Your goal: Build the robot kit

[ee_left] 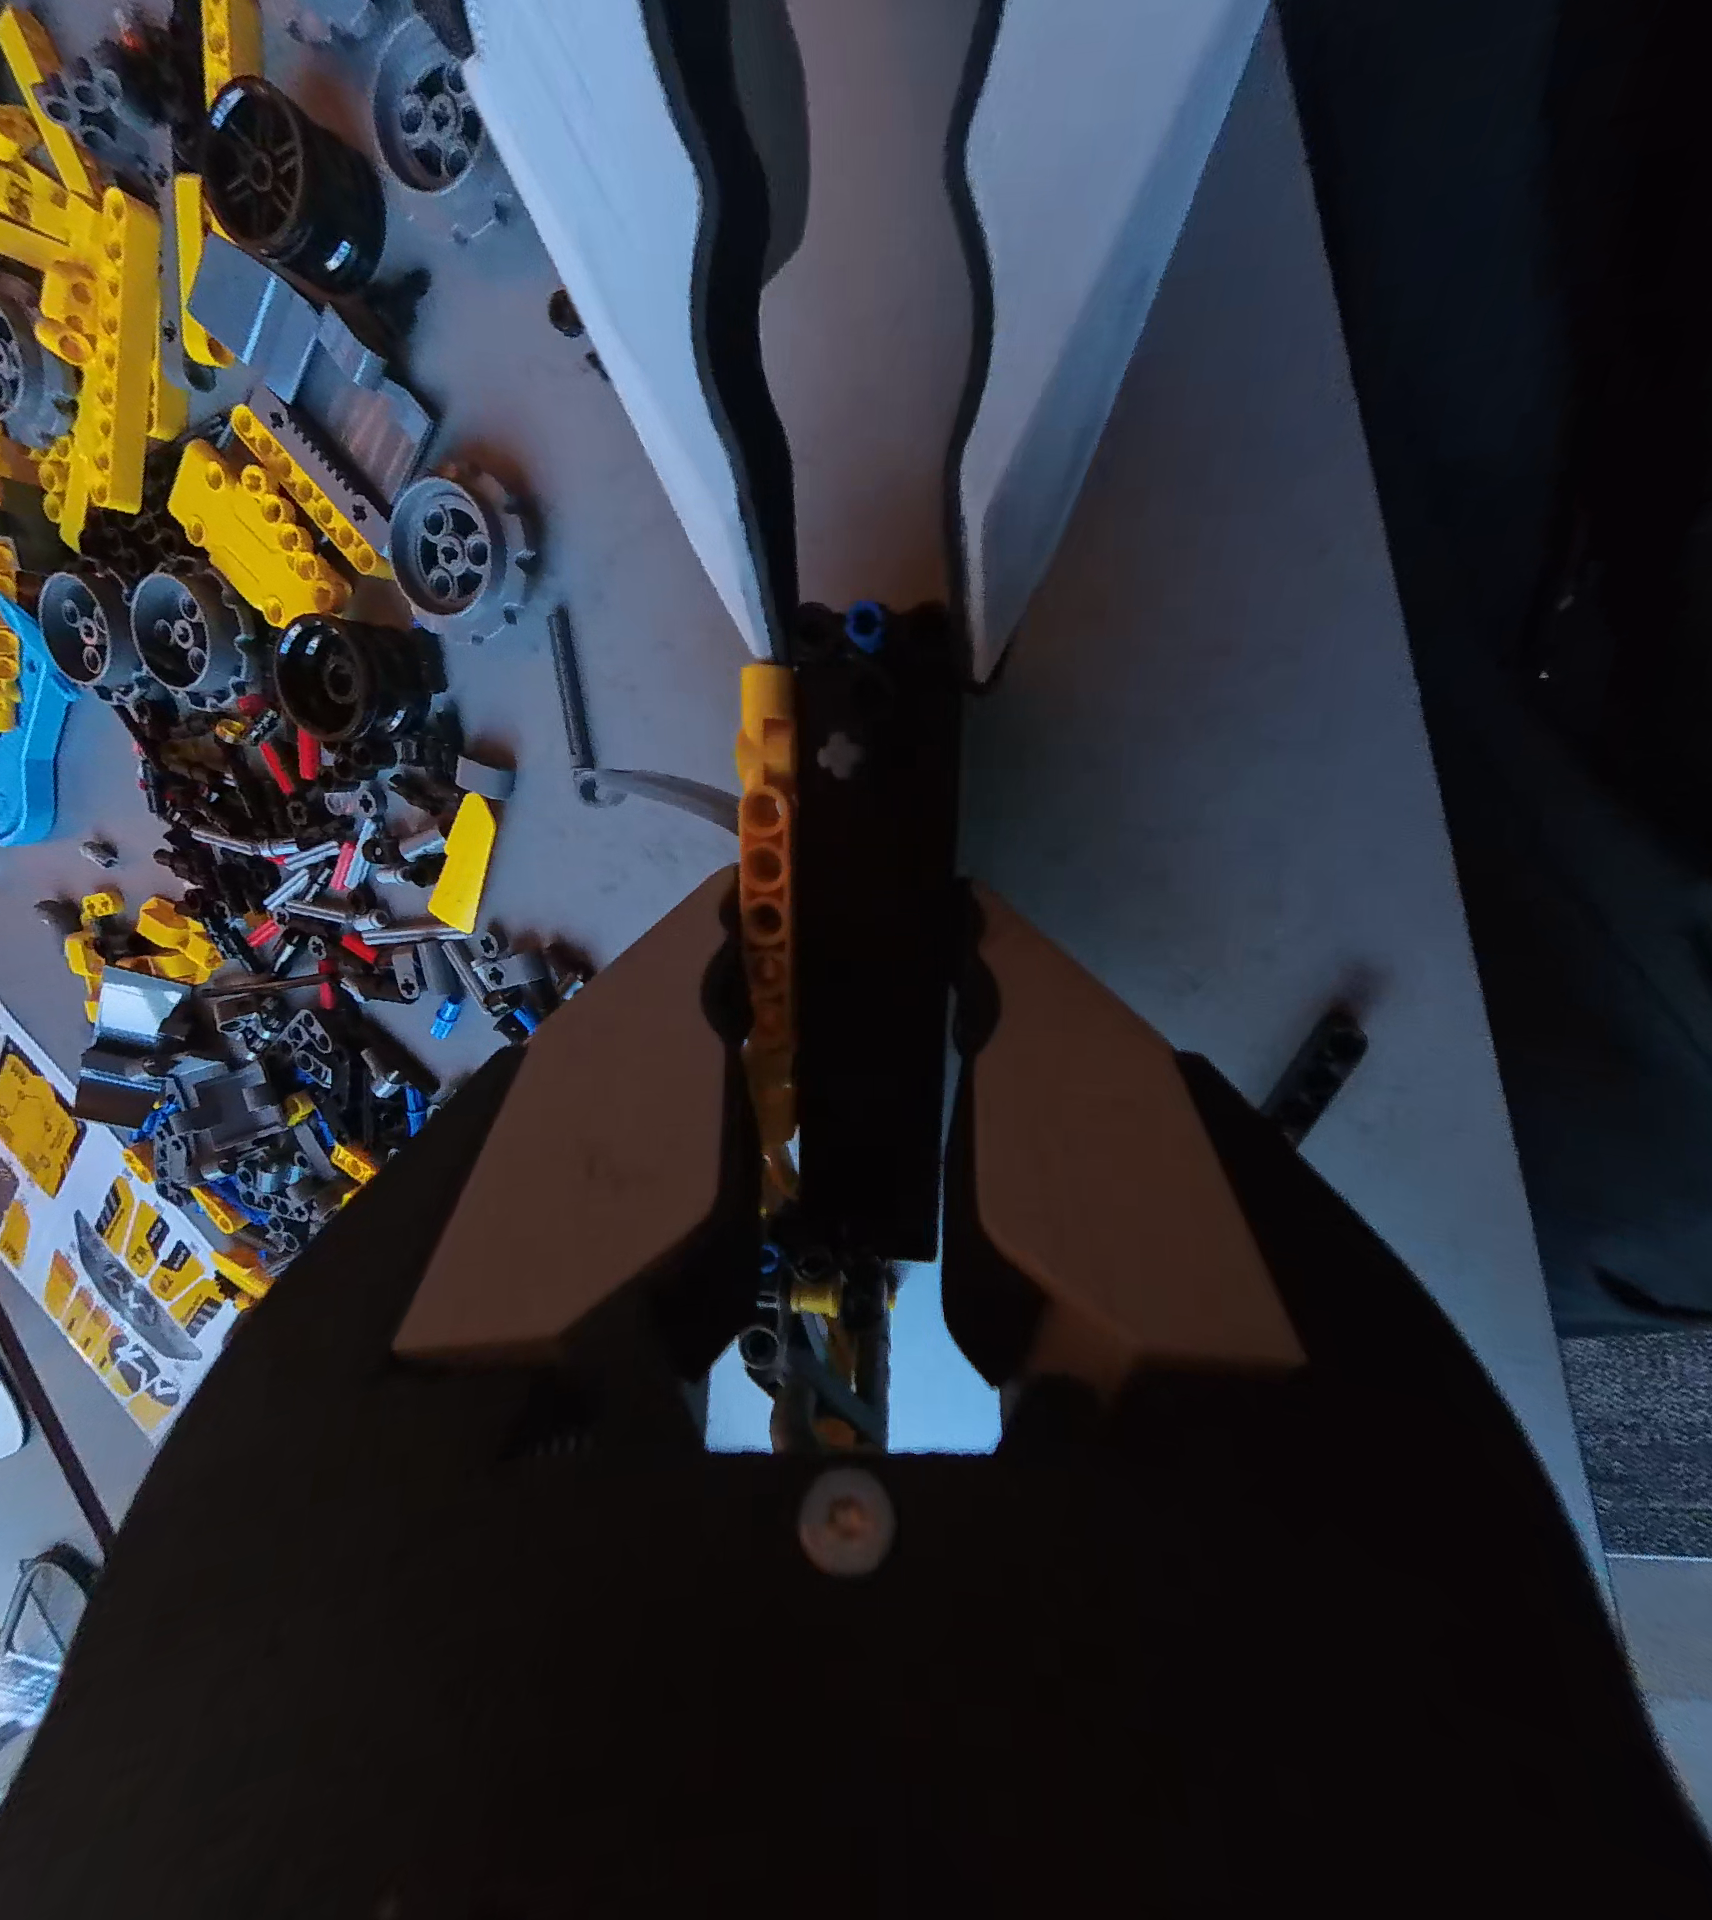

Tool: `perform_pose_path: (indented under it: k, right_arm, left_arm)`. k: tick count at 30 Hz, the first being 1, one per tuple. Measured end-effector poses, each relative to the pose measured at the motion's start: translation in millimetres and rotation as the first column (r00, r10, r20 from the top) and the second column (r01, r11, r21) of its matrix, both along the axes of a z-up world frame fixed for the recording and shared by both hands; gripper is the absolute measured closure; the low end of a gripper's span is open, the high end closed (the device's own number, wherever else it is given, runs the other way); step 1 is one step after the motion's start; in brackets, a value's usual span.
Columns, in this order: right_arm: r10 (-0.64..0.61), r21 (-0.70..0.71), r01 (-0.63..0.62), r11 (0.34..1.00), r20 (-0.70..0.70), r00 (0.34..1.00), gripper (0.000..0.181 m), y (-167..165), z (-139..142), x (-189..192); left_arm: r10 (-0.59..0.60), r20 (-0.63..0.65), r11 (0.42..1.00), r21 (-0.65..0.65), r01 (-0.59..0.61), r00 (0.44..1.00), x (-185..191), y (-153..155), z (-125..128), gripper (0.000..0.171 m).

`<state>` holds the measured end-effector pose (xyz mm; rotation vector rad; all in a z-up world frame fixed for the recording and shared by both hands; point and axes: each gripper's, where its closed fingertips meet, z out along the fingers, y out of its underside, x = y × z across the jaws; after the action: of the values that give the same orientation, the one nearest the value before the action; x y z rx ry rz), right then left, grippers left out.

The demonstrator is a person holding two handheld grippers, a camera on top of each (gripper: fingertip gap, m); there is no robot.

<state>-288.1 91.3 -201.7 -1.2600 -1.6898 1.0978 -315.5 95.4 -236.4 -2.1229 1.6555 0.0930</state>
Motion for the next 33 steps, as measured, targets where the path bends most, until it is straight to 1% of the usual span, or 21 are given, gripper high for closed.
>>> perform_pose_path:
  k: [1, 4, 6, 15, 22, 23, 24, 26, 29, 32, 33]
  right_arm:
    - [-0.002, 0.004, 0.002, 1.000, -0.002, 1.000, 0.161, -0.2, 0.2, -0.2]
    - [-0.012, 0.086, 0.013, 0.996, -0.007, 1.000, 0.161, -2.2, 0.0, -1.4]
    - [-0.020, 0.100, 0.021, 0.995, -0.008, 1.000, 0.162, -0.2, -0.7, -2.6]
    - [-0.011, 0.038, 0.012, 0.999, -0.015, 1.000, 0.161, 1.7, 1.0, -3.2]
    - [0.004, -0.052, -0.006, 0.999, -0.036, 0.999, 0.162, 3.6, 6.7, -1.6]
    - [-0.002, -0.073, -0.001, 0.997, -0.050, 0.999, 0.170, 5.5, 9.3, -1.6]
    - [0.005, -0.096, -0.009, 0.995, -0.046, 0.999, 0.170, 6.1, 9.4, -1.3]
    - [0.004, -0.075, -0.006, 0.997, -0.030, 1.000, 0.169, 7.2, 6.2, -2.7]
    - [-0.011, -0.091, 0.009, 0.996, -0.022, 1.000, 0.169, 10.4, 6.1, -4.2]
    - [-0.036, 0.020, 0.037, 0.999, -0.039, 0.999, 0.170, 9.9, 8.1, -4.3]
    - [-0.006, -0.005, 0.005, 1.000, -0.108, 0.994, 0.181, 2.9, 20.7, -2.5]
  left_arm:
    - [0.002, -0.001, 1.000, -0.003, -0.002, 1.000, -0.2, 0.2, -0.1, 0.138]
    - [-0.014, -0.002, 1.000, -0.017, 0.014, 1.000, -1.3, -1.0, -0.2, 0.138]
    - [-0.010, -0.011, 1.000, -0.014, 0.010, 1.000, -2.4, 0.4, -0.5, 0.138]
    - [-0.003, -0.037, 1.000, -0.004, 0.003, 0.999, -3.3, 2.7, -1.2, 0.138]
    - [0.000, -0.002, 1.000, -0.010, 0.000, 1.000, -0.3, 2.9, 0.1, 0.138]
    - [-0.008, -0.013, 1.000, -0.016, 0.008, 1.000, -0.9, 1.3, -1.5, 0.137]
    - [-0.011, -0.014, 1.000, 0.007, 0.011, 1.000, 0.5, 3.1, -0.7, 0.138]
    - [0.001, -0.026, 1.000, 0.012, -0.001, 1.000, -1.6, 4.7, -1.4, 0.138]
    - [0.011, -0.024, 1.000, -0.002, -0.012, 1.000, -3.5, 6.5, -1.0, 0.138]
    - [0.030, -0.045, 0.999, -0.013, -0.031, 0.999, -5.5, 9.3, -1.0, 0.138]
    - [0.036, -0.040, 0.999, -0.014, -0.037, 0.999, -4.5, 9.4, -0.6, 0.138]
